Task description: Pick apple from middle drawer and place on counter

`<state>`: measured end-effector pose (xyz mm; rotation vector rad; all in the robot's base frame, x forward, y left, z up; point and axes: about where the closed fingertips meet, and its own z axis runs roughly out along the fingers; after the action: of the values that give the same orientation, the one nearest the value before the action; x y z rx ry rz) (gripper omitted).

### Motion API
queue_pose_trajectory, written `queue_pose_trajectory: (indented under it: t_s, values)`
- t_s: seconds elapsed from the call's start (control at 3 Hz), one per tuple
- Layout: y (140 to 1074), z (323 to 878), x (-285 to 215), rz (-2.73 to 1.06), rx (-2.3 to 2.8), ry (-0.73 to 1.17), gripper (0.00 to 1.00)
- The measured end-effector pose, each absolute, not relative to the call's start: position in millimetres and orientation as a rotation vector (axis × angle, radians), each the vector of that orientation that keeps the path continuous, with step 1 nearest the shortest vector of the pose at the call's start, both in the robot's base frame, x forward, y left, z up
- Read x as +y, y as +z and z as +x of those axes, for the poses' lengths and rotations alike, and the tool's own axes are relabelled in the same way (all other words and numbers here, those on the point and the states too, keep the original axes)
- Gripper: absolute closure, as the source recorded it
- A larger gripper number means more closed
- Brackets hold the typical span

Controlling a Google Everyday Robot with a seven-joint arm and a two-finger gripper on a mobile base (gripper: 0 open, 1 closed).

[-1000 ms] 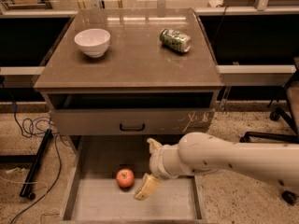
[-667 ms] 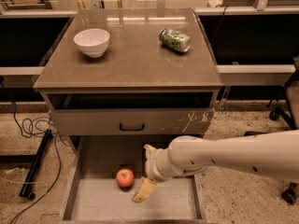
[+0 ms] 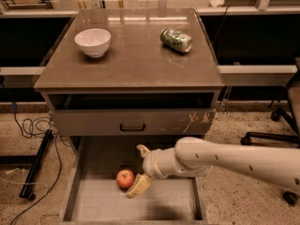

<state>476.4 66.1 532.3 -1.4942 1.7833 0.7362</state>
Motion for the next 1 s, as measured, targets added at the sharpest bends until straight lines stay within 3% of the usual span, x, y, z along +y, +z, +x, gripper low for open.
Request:
queue_pose_trajectory:
  t_s: [0.33,1.0]
  values:
    - [507,473,41,-1.402,1.822,0.77,0.0]
    - [463,477,38,-1.396,1.862,0.722,0.0]
